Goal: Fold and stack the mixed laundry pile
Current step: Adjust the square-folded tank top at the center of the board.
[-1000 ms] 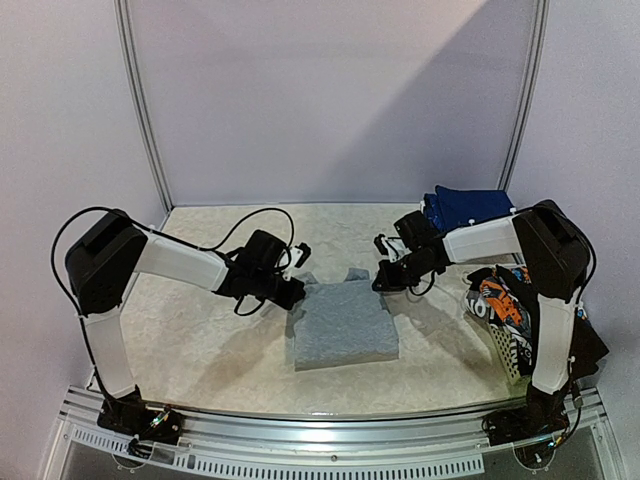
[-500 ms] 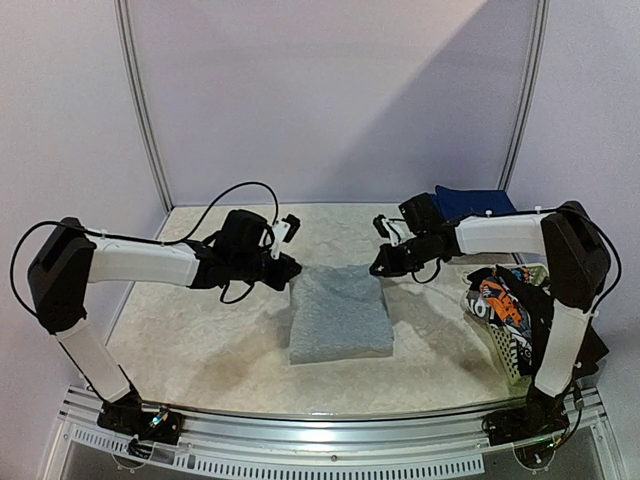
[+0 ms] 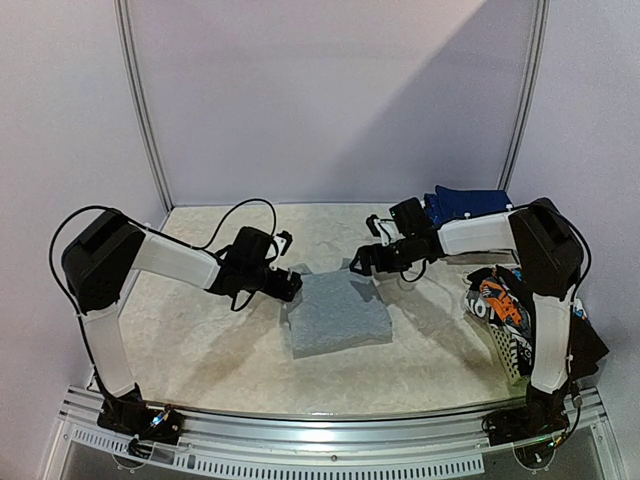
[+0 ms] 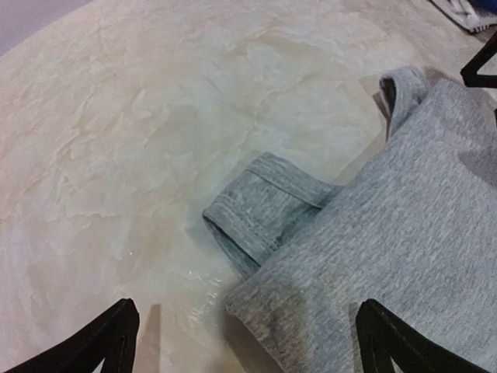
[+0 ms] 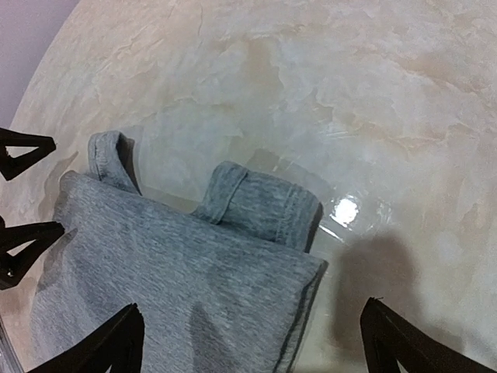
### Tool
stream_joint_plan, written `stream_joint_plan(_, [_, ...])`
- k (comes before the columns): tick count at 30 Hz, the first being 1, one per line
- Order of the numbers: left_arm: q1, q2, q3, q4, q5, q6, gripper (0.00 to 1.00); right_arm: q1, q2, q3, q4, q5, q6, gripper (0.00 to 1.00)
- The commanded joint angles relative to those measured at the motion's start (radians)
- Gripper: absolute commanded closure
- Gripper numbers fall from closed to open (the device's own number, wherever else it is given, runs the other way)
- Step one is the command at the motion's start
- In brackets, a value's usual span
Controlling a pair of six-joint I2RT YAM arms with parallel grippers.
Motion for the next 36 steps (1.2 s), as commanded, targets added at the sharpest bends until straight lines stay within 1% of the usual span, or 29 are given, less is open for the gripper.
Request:
stream_joint_plan(1, [0.006,-0.086,-0.012,0.011,-0.042,-0.011,0.01,-0.022,-0.044,-0.01,0.015,0.009,-0.049,0.01])
stream_joint_plan(4, [0.005,-0.125,-0.039,-0.019,-0.024,-0.025,0.08,-0.043,-0.043,-0.01,0.008,-0.026,-0.085,0.01])
stream_joint_plan(6, [0.004,-0.135,-0.051,-0.036,0.016,-0.036,0.12,-0.061,-0.031,-0.009,0.006,-0.074,-0.111,0.01])
stream_joint_plan(9, [0.002,-0.125,-0.064,-0.058,0.045,-0.042,0.14,-0.085,0.011,0.017,-0.015,-0.153,-0.144,0.01])
stream_joint_plan(11, [0.003,-0.115,-0.08,-0.038,0.049,-0.042,0.15,-0.089,0.044,0.043,-0.035,-0.19,-0.155,0.01])
stream_joint_plan(15, [0.004,-0.07,-0.068,-0.013,0.092,-0.041,0.23,-0.09,0.1,0.089,-0.039,-0.263,-0.183,0.01])
stream_joint_plan(17, [0.005,-0.035,-0.05,-0.008,0.141,-0.041,0.3,-0.089,0.143,0.122,-0.042,-0.298,-0.186,0.01])
stream_joint_plan(19, [0.005,-0.01,-0.038,-0.004,0.162,-0.047,0.35,-0.09,0.178,0.158,-0.03,-0.34,-0.184,0.01])
stream_joint_plan(21, [0.005,0.003,-0.04,0.011,0.177,-0.055,0.39,-0.089,0.224,0.207,-0.039,-0.349,-0.182,0.01])
stream_joint_plan(27, [0.003,0.007,-0.051,0.009,0.191,-0.053,0.45,-0.092,0.336,0.381,-0.111,-0.362,-0.147,0.01])
stream_joint_plan(30, [0.004,0.009,-0.054,0.008,0.19,-0.047,0.47,-0.092,0.382,0.442,-0.127,-0.417,-0.125,0.01])
stream_joint_plan(33, [0.005,0.015,-0.054,0.013,0.193,-0.046,0.49,-0.094,0.418,0.495,-0.178,-0.429,-0.151,0.01])
stream_joint_plan(34, [0.004,0.018,-0.054,0.014,0.194,-0.043,0.49,-0.095,0.418,0.496,-0.188,-0.451,-0.162,0.01])
stream_joint_plan(36, [0.005,0.022,-0.053,0.012,0.193,-0.04,0.5,-0.097,0.417,0.505,-0.233,-0.541,-0.224,0.01])
